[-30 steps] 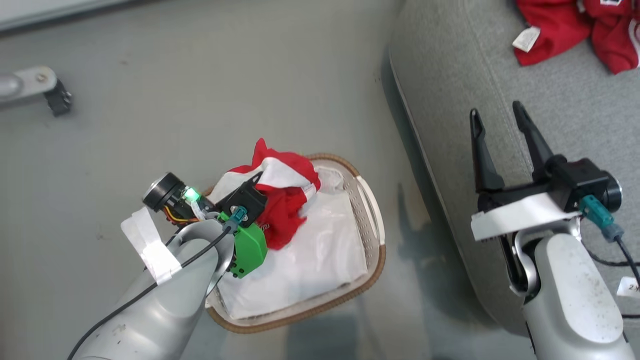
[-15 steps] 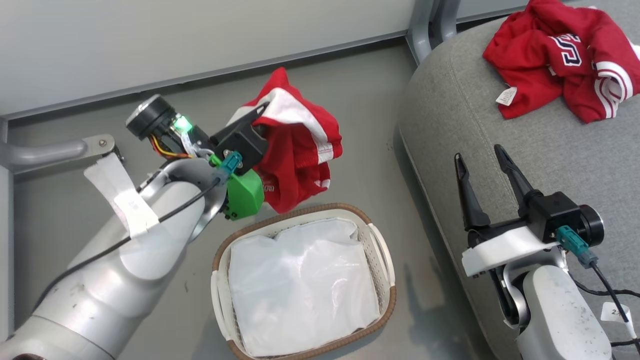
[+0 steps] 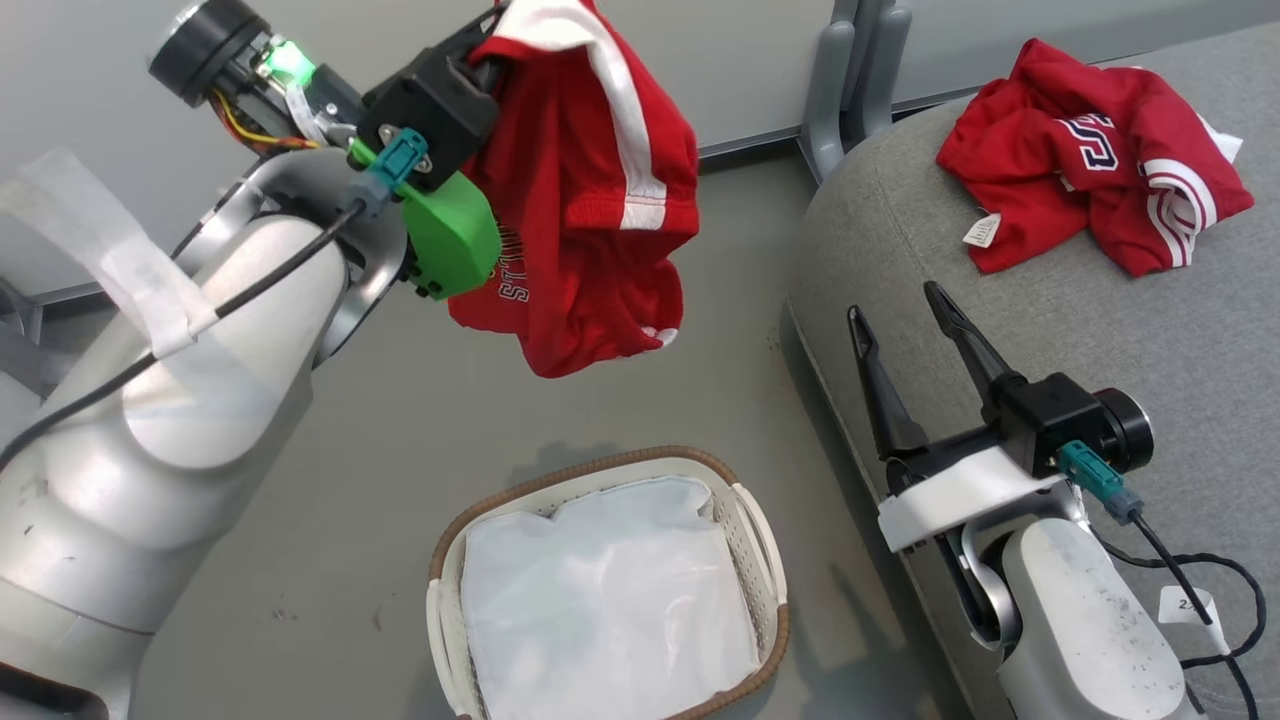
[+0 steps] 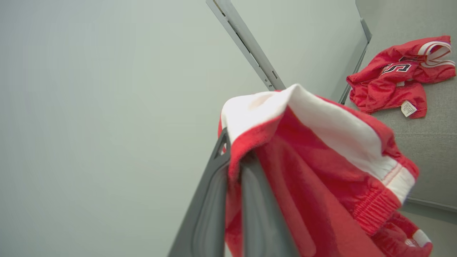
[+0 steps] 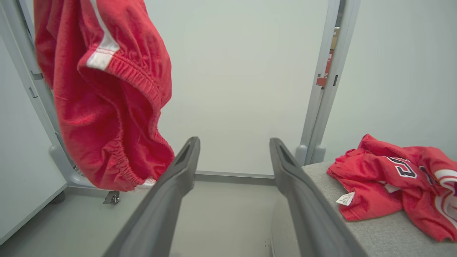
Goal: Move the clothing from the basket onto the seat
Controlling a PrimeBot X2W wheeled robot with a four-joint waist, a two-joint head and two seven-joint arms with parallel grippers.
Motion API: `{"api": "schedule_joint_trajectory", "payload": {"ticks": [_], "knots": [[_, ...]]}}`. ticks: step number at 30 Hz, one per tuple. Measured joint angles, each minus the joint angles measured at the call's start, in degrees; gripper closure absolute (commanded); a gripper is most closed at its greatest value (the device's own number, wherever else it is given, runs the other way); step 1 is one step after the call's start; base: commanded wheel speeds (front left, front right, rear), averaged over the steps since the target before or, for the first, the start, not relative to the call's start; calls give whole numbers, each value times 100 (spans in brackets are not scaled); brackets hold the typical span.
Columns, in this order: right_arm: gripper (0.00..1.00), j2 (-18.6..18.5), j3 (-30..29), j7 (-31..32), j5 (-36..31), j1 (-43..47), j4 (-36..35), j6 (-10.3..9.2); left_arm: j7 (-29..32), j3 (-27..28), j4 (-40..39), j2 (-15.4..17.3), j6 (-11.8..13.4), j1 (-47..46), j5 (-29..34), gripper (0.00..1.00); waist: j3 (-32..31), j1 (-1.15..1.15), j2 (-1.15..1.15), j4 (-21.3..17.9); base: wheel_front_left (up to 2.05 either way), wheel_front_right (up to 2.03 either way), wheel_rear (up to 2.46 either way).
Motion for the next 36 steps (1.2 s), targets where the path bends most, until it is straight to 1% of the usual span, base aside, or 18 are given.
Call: {"api": "schedule_joint_trajectory", "payload": {"ticks": [9, 14, 21, 25, 28, 33, 34, 35, 36], "knots": [[0, -2, 341, 0, -105, -241, 223, 0, 42, 83, -432, -93, 33, -217, -114, 100, -104, 0, 0, 85, 0, 0, 0], [0, 1, 659, 0, -259, -644, 468, 0, 114, 85, -593, -105, 47, -248, -175, 100, -118, 0, 0, 157, 0, 0, 0], [0, 0, 1159, -7, -282, -1290, 915, 0, 109, 31, -675, -175, 58, -293, -222, 100, -108, 0, 0, 251, 0, 0, 0], [0, 4, 1459, -7, -209, -1610, 1278, 0, 79, -41, -710, -270, 58, -293, -243, 100, -120, 0, 0, 333, 0, 0, 0], [0, 1, 1496, -7, -197, -1819, 1549, 0, 45, -120, -764, -348, 58, -293, -282, 100, -132, 0, 0, 417, 0, 0, 0], [0, 0, 1580, -7, 132, -2053, 1733, 0, 30, -189, -895, -400, 57, -291, -381, 100, -119, 0, 0, 530, 0, 0, 0], [7, 0, 1579, -7, 198, -2097, 1727, 0, 29, -199, -915, -399, 57, -283, -389, 100, -110, 0, 0, 549, 0, 0, 0], [38, 1, 1581, -7, 220, -2128, 1707, 0, 30, -198, -927, -390, 57, -262, -415, 100, -101, 0, 0, 563, 0, 0, 0], [57, 2, 1580, -7, 226, -2141, 1688, 0, 30, -193, -929, -375, 57, -232, -442, 100, -93, 0, 0, 572, 0, 0, 0]]}}
